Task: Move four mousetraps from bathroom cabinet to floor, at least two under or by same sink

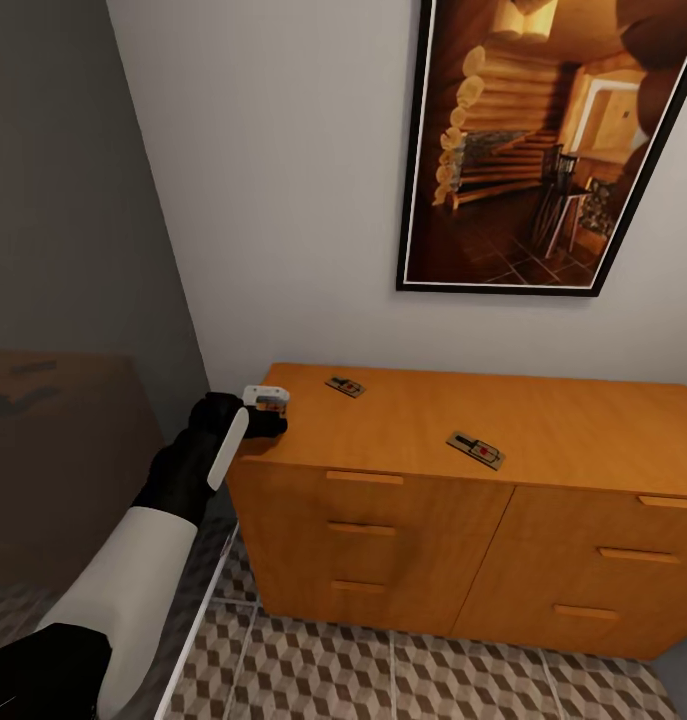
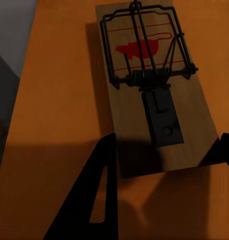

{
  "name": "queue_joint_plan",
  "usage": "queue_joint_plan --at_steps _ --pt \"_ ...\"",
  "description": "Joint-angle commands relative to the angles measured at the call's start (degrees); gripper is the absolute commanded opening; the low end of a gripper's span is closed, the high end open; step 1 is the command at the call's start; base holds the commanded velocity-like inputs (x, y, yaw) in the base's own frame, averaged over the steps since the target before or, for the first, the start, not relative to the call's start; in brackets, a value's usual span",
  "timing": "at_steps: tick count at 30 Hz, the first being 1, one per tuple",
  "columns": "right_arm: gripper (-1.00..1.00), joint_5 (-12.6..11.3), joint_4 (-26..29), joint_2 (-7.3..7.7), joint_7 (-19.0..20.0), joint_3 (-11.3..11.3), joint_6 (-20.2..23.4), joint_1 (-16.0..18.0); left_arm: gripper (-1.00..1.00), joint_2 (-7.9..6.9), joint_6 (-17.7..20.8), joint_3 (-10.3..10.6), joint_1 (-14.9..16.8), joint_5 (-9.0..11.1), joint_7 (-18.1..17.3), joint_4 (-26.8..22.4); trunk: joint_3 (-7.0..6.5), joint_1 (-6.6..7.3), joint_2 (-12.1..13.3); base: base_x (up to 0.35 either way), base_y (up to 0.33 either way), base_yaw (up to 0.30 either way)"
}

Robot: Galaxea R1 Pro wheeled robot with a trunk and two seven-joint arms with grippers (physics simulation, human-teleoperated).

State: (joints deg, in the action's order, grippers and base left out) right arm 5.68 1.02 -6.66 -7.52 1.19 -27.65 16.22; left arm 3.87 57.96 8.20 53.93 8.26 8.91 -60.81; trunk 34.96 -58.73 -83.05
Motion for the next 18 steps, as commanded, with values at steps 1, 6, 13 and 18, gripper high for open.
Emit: queue_joint_plan --at_steps 1,6,13,18 --pt "-1.0 0.48 -0.05 -0.02 -0.3 0.13 -0.13 0.04 -1.0 -0.01 0.21 0.07 0.04 0.53 0.5 -0.09 0.05 0.0 -0.03 0.0 0.0 0.0" --pt "-1.0 0.48 -0.05 -0.02 -0.3 0.13 -0.13 0.04 -1.0 -0.02 0.22 0.06 0.04 0.53 0.5 -0.17 0.05 0.0 -0.03 0.0 0.0 0.0" --pt "-1.0 0.48 -0.05 -0.02 -0.29 0.13 -0.13 0.04 -1.0 0.04 0.22 -0.01 0.04 0.53 0.5 -0.44 0.05 0.0 -0.03 0.0 0.0 0.0" --pt "-1.0 0.48 -0.05 -0.02 -0.3 0.13 -0.13 0.04 -1.0 0.19 0.22 -0.02 0.04 0.61 0.5 -1.44 0.05 0.0 -0.03 0.0 0.0 0.0"
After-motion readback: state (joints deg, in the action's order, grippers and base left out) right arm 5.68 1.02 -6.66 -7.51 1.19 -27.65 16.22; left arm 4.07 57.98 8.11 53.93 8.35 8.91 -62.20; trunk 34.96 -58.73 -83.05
